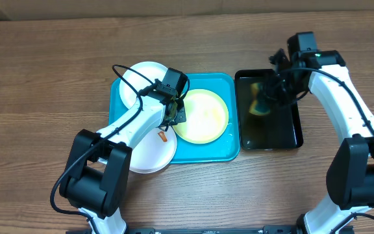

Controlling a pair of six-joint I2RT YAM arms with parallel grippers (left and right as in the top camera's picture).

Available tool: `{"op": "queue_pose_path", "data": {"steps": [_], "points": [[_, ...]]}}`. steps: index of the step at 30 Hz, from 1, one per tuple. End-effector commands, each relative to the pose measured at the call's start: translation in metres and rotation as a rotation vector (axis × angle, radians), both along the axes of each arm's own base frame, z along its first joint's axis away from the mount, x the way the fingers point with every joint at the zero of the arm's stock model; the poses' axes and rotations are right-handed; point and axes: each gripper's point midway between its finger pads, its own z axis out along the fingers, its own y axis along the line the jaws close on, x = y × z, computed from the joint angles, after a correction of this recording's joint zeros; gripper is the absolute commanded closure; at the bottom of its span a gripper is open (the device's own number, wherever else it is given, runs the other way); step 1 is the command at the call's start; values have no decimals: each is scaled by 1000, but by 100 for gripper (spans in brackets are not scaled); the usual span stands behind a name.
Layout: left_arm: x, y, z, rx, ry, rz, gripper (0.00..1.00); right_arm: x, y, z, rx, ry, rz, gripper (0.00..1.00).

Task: Clean dirty plates on tray and stack at the side
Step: 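Return the sponge to the black tray with the right gripper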

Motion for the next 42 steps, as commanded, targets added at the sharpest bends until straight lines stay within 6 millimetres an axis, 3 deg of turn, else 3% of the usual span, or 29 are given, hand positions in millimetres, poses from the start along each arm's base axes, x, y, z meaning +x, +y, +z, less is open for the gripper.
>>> {"op": "queue_pose_path", "data": {"steps": [1, 2, 8, 15, 18, 22, 26, 30, 35, 40, 42], "points": [[7, -4, 3, -2, -17, 7, 96, -2, -30, -13, -184, 0, -24, 96], [7, -5, 3, -3, -19, 7, 96, -4, -33, -17, -198, 5, -26, 96], [8, -6, 3, -7, -20, 5, 75, -10, -39, -43, -232, 7, -31, 96], [8, -6, 3, -11, -21, 5, 75, -12, -40, -67, -236, -17, -37, 91], [8, -11, 4, -33, -21, -1, 74, -14, -40, -77, -235, -23, -38, 80], [10, -12, 4, -38, -26, -4, 77, -17, -40, -80, -233, -15, -37, 45], [8, -14, 4, -50, -17, -9, 75, -16, -37, -74, -216, -14, -34, 35], [6, -14, 2, -49, -11, -10, 69, -4, -36, -55, -214, -38, -37, 28], [0, -12, -4, -42, 4, -10, 70, -2, -36, -47, -215, -37, -37, 0], [0, -13, -4, -44, -1, -13, 82, -2, -36, -47, -215, -36, -37, 0], [1, -15, -4, -46, -4, -17, 81, -2, -36, -47, -215, -36, -37, 0]]}}
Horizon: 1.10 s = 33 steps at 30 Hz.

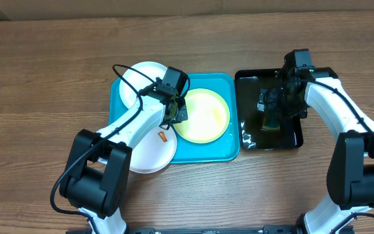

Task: Clean dirty plates on tray and stack at the side
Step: 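Return the sponge to the black tray with the right gripper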

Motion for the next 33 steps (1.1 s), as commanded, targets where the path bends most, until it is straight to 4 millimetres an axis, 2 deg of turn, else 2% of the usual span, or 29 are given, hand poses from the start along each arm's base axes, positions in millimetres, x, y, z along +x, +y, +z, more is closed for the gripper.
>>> {"op": "queue_pose_path", "data": {"steps": [1, 5, 10, 15, 19, 33], "points": [[-6, -7, -7, -3, 17, -16, 78, 6, 2, 9, 7, -29, 4, 0], [-8, -12, -7, -2, 17, -29, 72, 6, 2, 9, 7, -29, 4, 0], [-11, -10, -10, 10, 27, -29, 71, 6, 2, 9, 7, -29, 4, 0], [-12, -9, -15, 18, 37, -28, 73, 6, 2, 9, 7, -29, 5, 0], [-10, -10, -15, 16, 33, -28, 80, 6, 2, 9, 7, -29, 4, 0], [-9, -10, -24, 20, 40, -28, 82, 6, 2, 9, 7, -29, 4, 0]]}}
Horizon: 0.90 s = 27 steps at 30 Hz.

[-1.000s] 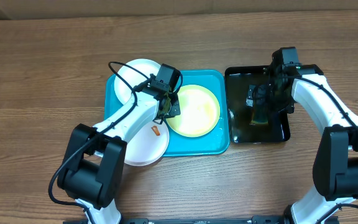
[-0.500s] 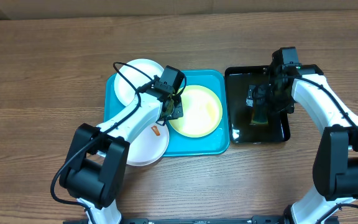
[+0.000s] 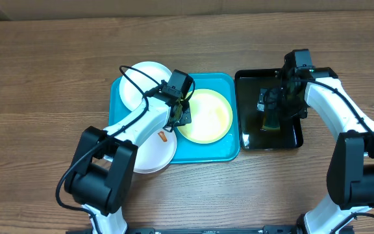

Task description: Clean dirty plates on tray and stack at the side

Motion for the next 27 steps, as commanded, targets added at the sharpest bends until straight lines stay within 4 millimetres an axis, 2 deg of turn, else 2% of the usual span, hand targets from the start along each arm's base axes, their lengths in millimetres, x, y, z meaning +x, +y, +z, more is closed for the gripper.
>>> {"op": "queue_pose_path", "data": {"steps": [1, 5, 11, 17, 22, 27], "points": [[-2, 0, -11, 8, 16, 3, 87, 7, 2, 9, 7, -30, 4, 0], [2, -1, -7, 0, 1, 5, 96, 7, 2, 9, 7, -30, 4, 0], [7, -2, 2, -1, -1, 8, 96, 12, 3, 10, 9, -53, 4, 0], [15, 7, 19, 8, 16, 23, 96, 19, 0, 15, 10, -75, -3, 0], [19, 12, 30, 5, 30, 5, 96, 29, -16, 41, 8, -90, -46, 0], [20, 9, 39, -43, 50, -7, 96, 48, -55, 78, -12, -149, -134, 0]]}}
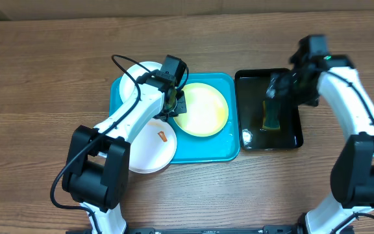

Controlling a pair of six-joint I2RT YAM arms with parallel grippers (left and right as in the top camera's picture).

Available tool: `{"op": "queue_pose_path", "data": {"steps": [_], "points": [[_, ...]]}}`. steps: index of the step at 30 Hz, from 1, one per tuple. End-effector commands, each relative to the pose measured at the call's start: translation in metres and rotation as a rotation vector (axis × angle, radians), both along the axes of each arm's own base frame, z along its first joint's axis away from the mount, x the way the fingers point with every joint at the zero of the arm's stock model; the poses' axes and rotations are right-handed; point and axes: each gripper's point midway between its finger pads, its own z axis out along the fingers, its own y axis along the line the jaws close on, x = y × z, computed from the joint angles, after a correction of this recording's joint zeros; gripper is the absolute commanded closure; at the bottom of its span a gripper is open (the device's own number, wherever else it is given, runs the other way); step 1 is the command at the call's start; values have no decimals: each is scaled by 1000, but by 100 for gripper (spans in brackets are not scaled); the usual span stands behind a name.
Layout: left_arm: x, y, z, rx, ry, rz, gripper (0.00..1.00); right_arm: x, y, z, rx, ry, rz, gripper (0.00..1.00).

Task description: Clean dirty plates on tray and stack at the side

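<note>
A yellow-green plate (203, 109) lies on the blue tray (203, 155). My left gripper (174, 104) is shut on its left rim. A white plate (135, 81) sits at the tray's back left corner, partly under the arm. Another white plate (149, 149) rests at the tray's front left edge with an orange scrap (163, 136) on it. A yellow-green sponge (271, 117) lies in the black tray (268, 140) of water. My right gripper (278, 88) hangs blurred just behind the sponge, apart from it and seemingly open.
The black tray stands right beside the blue tray's right edge. Brown wooden table (44, 97) spreads to the left, the back and the front. A cable (125, 68) loops over the back white plate.
My right gripper, which was down on the sponge, is now raised to the back right, and the sponge lies alone in the water. My left gripper and the yellow plate sit slightly further back-left.
At first my right gripper held the sponge over the black tray's left part while my left gripper gripped the yellow plate's rim. Then the sponge was pressed down into the water twice over. Now it lies free, and the left still holds the plate.
</note>
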Motion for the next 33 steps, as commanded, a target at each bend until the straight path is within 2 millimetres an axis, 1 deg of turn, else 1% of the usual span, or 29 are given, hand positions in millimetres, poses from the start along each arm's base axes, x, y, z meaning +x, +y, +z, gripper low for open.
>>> {"op": "queue_pose_path", "data": {"steps": [1, 4, 6, 8, 10, 14, 16, 18, 24, 29, 33], "points": [[8, -4, 8, -38, -2, -22, 96, 17, -35, 31, -37, -76, -77, 0], [11, -3, 14, -41, -7, -17, 96, 17, -72, 36, -106, -84, -157, 0], [15, -4, 21, -41, -15, -25, 96, 12, -100, 36, -148, -78, -217, 0], [19, -6, 30, -42, -27, -41, 96, 7, -120, 36, -156, -70, -267, 0], [22, -7, 39, -44, -37, -41, 96, 2, -138, 36, -158, -68, -310, 0], [30, -10, 59, -53, -60, -41, 96, -6, -160, 36, -160, -64, -366, 0], [34, -11, 68, -59, -73, -41, 96, -8, -165, 36, -161, -63, -378, 0], [35, -13, 73, -65, -80, -42, 96, -8, -166, 36, -161, -62, -381, 0], [44, -29, 94, -143, -117, -63, 96, -8, -167, 36, -161, -62, -381, 0], [50, -44, 99, -157, -161, -79, 96, -8, -167, 36, -161, -62, -381, 0], [53, -66, 102, -145, -218, -116, 96, -8, -167, 36, -161, -62, -381, 0]]}}
